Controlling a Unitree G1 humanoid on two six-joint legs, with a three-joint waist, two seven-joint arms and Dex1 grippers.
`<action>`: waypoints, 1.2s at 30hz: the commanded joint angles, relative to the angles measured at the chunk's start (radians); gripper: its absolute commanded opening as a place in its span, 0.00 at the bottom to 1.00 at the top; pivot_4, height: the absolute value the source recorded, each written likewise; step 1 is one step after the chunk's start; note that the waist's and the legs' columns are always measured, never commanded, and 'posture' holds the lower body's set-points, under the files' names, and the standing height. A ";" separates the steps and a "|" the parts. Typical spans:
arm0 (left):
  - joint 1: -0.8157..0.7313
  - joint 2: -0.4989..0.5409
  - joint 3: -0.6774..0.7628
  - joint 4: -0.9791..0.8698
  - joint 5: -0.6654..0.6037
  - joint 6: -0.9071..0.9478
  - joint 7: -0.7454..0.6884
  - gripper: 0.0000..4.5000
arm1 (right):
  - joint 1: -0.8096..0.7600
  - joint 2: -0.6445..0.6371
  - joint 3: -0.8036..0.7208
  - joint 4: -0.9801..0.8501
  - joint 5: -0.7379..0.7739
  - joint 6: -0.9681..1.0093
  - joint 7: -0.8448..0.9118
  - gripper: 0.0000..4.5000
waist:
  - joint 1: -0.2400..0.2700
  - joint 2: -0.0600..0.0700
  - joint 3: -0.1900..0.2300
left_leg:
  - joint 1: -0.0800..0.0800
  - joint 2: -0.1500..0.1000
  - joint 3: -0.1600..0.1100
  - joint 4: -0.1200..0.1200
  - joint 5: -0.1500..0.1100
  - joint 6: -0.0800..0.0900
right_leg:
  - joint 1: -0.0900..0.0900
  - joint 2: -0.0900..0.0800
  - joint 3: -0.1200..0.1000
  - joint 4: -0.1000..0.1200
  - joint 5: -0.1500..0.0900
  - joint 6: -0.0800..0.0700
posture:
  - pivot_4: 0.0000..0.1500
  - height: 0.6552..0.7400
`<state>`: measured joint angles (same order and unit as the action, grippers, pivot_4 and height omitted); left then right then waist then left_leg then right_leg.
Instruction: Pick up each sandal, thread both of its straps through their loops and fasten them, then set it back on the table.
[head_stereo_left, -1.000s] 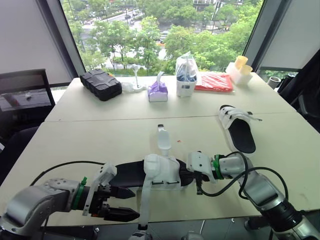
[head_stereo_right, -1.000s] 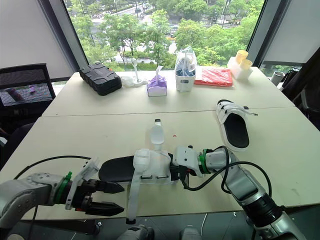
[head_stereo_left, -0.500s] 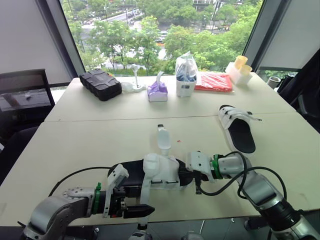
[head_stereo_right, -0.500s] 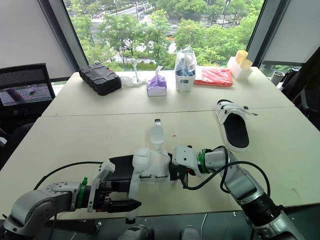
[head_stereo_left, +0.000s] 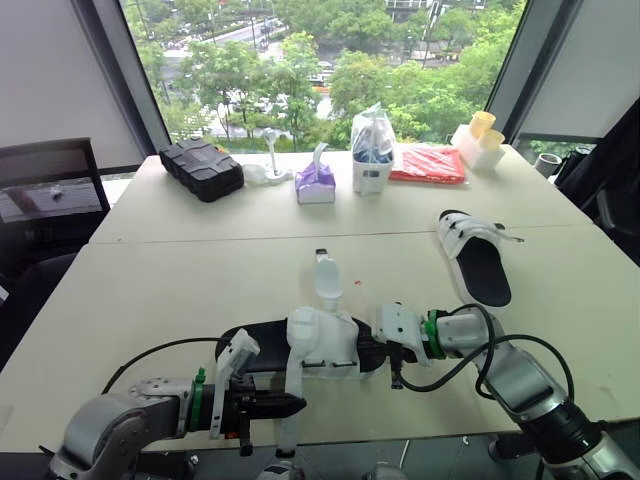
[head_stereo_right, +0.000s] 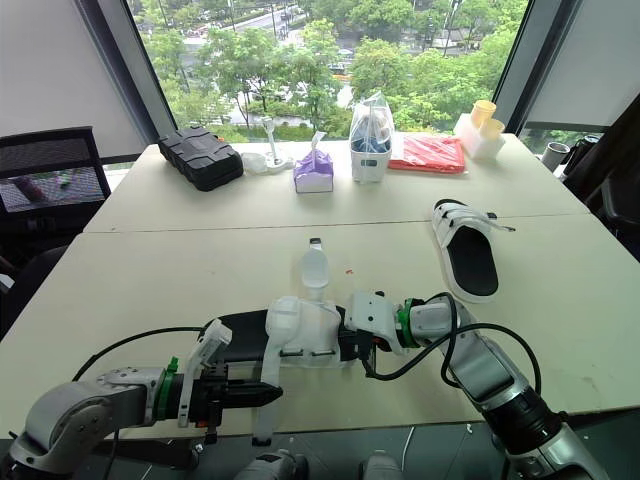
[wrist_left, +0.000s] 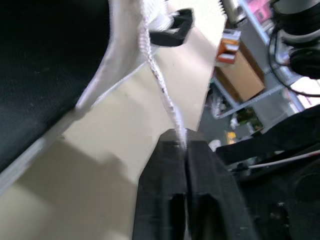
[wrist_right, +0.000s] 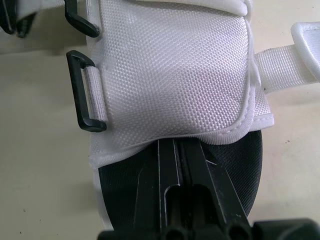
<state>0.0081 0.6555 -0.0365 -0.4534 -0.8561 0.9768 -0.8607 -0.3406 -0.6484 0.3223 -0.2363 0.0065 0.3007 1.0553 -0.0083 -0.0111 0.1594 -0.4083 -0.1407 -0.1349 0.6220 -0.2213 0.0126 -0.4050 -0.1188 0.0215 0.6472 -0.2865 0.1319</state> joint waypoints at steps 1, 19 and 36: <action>-0.002 -0.002 0.071 -0.033 -0.086 0.004 -0.014 0.02 | -0.001 -0.007 -0.005 -0.009 0.005 0.004 -0.005 0.00 | 0.000 0.000 0.000 | 0.000 0.000 0.000 0.000 0.000 0.000 | 0.000 0.000 0.000 0.000 0.000 0.000 | 1.00 1.00; -0.334 -0.125 0.187 0.311 -0.332 0.121 0.067 0.02 | -0.016 -0.007 0.006 0.027 -0.015 -0.032 -0.010 0.00 | 0.000 0.000 0.000 | 0.000 0.000 0.000 0.001 0.000 -0.001 | 0.000 0.000 -0.001 0.000 0.000 0.000 | 1.00 1.00; -0.443 -0.211 0.090 0.510 -0.134 0.014 -0.100 0.02 | -0.005 -0.020 0.008 0.024 -0.031 -0.037 -0.013 0.00 | 0.000 -0.001 0.000 | 0.000 0.000 -0.001 0.001 0.001 -0.001 | 0.000 0.000 -0.001 0.000 0.001 0.000 | 1.00 1.00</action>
<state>-0.4106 0.4498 0.0485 0.0529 -1.0001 1.0086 -0.9426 -0.3502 -0.6540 0.3287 -0.2126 -0.0053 0.2568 1.0540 -0.0082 -0.0116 0.1592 -0.4083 -0.1411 -0.1355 0.6232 -0.2203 0.0114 -0.4045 -0.1186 0.0206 0.6473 -0.2859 0.1319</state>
